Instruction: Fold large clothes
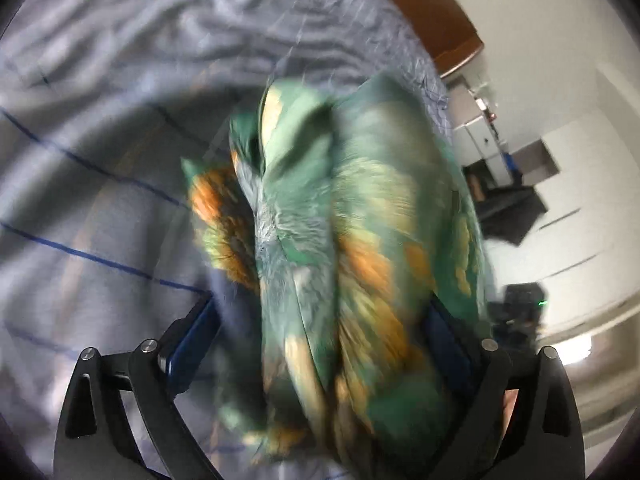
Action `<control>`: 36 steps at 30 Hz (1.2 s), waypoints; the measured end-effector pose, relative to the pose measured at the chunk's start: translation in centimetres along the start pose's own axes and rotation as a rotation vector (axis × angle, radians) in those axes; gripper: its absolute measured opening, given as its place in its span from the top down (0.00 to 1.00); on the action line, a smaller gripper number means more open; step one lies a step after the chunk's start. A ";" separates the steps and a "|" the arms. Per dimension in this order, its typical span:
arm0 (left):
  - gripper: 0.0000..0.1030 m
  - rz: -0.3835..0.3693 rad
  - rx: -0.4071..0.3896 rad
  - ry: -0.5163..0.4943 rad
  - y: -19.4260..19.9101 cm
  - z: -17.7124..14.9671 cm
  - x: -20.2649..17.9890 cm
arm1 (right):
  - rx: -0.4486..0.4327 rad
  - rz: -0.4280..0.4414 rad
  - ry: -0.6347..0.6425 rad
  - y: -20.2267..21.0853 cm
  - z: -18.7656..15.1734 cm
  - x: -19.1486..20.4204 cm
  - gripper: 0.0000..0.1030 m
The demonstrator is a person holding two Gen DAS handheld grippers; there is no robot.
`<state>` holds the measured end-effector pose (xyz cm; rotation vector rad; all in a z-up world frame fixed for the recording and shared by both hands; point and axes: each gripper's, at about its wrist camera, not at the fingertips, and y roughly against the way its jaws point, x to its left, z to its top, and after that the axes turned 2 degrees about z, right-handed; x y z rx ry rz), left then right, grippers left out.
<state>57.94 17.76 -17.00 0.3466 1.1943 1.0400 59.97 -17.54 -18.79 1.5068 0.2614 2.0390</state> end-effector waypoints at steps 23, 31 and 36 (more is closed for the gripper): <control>0.00 0.597 -0.513 -0.255 14.9 -20.1 -17.9 | -0.491 -0.711 0.659 22.0 -16.3 19.4 0.01; 0.00 0.688 -0.575 -0.289 17.0 -25.5 -21.0 | -0.423 -0.676 0.628 21.6 -20.3 21.9 0.01; 0.00 0.679 -0.579 -0.299 18.1 -28.0 -21.4 | -0.371 -0.712 0.624 20.1 -23.4 22.6 0.01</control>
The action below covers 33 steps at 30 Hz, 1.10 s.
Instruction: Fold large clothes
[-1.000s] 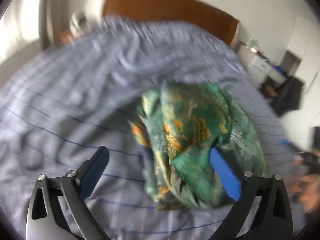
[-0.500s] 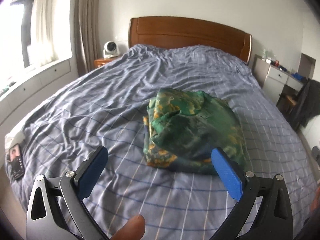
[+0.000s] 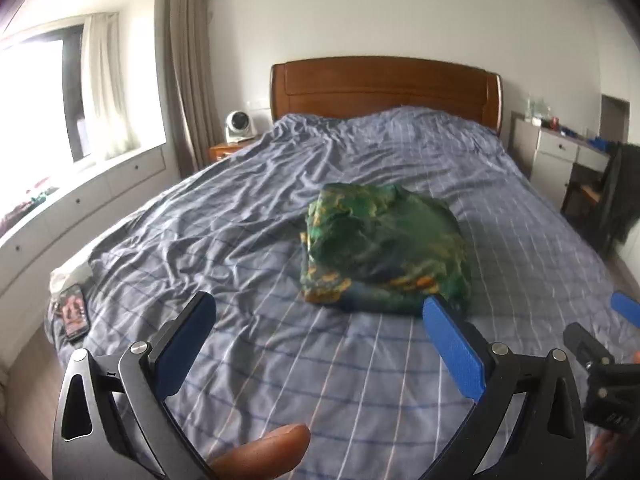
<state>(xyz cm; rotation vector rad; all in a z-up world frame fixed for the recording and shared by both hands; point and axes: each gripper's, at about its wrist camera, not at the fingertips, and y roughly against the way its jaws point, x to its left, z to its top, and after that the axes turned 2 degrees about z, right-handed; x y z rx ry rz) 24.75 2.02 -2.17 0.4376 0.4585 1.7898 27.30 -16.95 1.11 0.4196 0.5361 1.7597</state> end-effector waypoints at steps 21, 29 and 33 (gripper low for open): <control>0.00 -0.082 0.072 0.000 1.1 0.2 -0.6 | 0.102 -0.043 -0.005 3.2 0.4 1.7 0.01; 0.00 -0.053 0.063 -0.037 1.7 0.5 -0.8 | 0.084 -0.039 0.018 3.7 1.5 2.7 0.01; 0.00 -0.036 0.074 -0.034 1.8 0.4 -0.8 | 0.091 -0.050 0.025 3.7 1.5 2.7 0.01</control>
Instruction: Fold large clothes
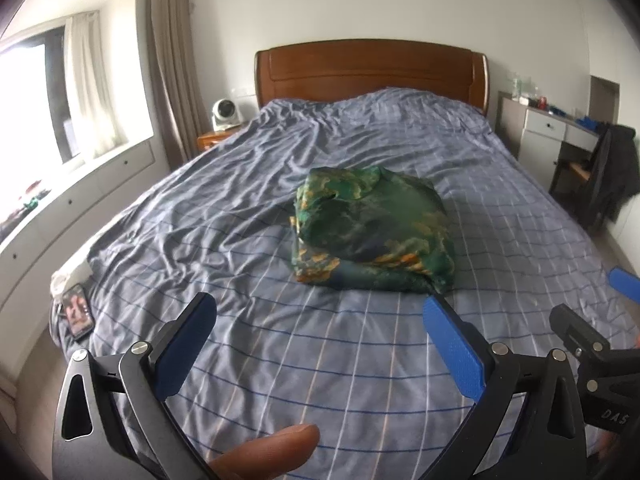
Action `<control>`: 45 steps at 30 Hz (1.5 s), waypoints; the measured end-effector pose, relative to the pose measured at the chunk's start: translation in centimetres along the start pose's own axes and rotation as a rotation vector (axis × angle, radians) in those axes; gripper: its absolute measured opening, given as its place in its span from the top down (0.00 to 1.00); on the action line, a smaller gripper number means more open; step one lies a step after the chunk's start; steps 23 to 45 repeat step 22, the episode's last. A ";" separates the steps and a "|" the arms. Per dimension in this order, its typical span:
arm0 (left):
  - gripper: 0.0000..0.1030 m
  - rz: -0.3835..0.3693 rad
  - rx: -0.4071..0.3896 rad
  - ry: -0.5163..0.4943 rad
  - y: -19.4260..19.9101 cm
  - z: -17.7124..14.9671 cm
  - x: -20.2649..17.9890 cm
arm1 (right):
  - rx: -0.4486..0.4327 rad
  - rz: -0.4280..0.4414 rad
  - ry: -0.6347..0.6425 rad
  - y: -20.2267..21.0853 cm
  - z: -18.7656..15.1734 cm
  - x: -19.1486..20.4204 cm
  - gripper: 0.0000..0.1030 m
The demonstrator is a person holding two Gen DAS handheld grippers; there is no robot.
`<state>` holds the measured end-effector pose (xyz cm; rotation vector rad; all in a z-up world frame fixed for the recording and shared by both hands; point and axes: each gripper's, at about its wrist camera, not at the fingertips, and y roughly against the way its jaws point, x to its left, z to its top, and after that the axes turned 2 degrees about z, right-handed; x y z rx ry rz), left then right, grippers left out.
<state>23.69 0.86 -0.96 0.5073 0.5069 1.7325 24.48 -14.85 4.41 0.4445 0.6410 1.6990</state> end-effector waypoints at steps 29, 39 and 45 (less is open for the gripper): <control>0.00 -0.022 -0.014 0.037 0.4 -0.4 0.2 | 0.035 -0.002 0.006 -0.3 -0.8 0.2 0.01; 0.00 -0.022 -0.014 0.037 0.4 -0.4 0.2 | 0.035 -0.002 0.006 -0.3 -0.8 0.2 0.01; 0.00 -0.022 -0.014 0.037 0.4 -0.4 0.2 | 0.035 -0.002 0.006 -0.3 -0.8 0.2 0.01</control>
